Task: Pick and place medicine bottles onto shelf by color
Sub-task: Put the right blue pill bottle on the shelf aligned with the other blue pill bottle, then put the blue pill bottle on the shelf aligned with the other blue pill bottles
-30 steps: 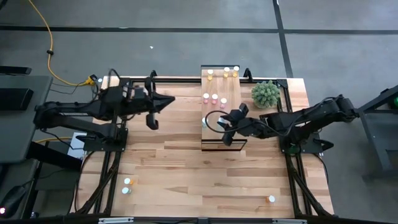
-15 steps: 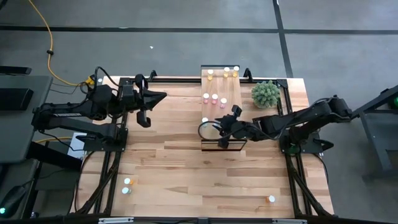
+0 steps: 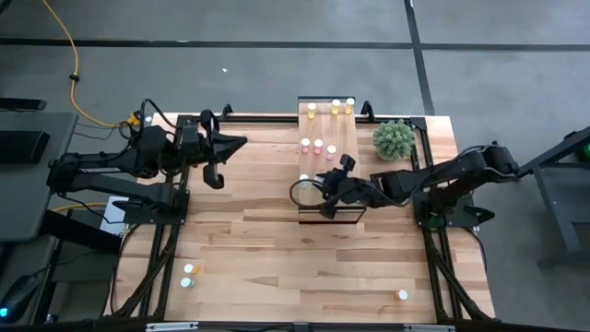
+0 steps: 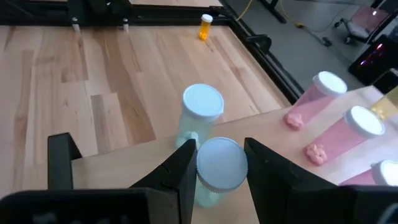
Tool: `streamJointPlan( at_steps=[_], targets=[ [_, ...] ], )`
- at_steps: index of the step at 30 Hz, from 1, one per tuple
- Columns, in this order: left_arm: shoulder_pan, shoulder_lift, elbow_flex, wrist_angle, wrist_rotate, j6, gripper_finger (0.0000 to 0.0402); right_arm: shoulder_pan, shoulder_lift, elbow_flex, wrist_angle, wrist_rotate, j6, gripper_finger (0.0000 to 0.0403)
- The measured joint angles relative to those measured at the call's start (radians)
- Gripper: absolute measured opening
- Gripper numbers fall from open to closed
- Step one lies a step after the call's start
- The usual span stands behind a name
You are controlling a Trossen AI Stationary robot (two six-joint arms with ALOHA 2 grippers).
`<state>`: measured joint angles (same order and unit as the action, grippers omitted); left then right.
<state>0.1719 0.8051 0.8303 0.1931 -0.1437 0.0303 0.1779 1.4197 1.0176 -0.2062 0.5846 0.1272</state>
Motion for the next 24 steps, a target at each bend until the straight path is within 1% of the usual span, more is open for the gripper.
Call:
streamJointPlan(
  at_steps=[7, 10, 12, 15, 20, 24],
  targets=[
    [0.000, 0.000, 0.000, -0.002, -0.006, 0.000, 0.0000, -0.037, -0.001, 0.000, 0.002, -0.083, 0.023, 0.0108],
    [0.000, 0.000, 0.000, -0.002, -0.012, 0.011, 0.0000, -0.044, -0.001, 0.000, 0.004, -0.093, 0.030, 0.0116],
    [0.000, 0.000, 0.000, -0.002, -0.026, 0.018, 0.0000, -0.048, -0.001, 0.000, 0.003, -0.107, 0.032, 0.0132],
    [0.000, 0.000, 0.000, -0.002, -0.029, 0.019, 0.0000, -0.048, 0.000, 0.000, -0.003, -0.136, 0.055, 0.0168],
    [0.000, 0.000, 0.000, -0.002, -0.029, 0.026, 0.0000, -0.048, -0.010, 0.001, 0.000, -0.132, 0.056, 0.0227],
    [0.000, -0.001, 0.000, -0.002, -0.027, 0.025, 0.0000, -0.052, -0.040, 0.002, -0.038, -0.134, 0.070, 0.0253]
  ],
)
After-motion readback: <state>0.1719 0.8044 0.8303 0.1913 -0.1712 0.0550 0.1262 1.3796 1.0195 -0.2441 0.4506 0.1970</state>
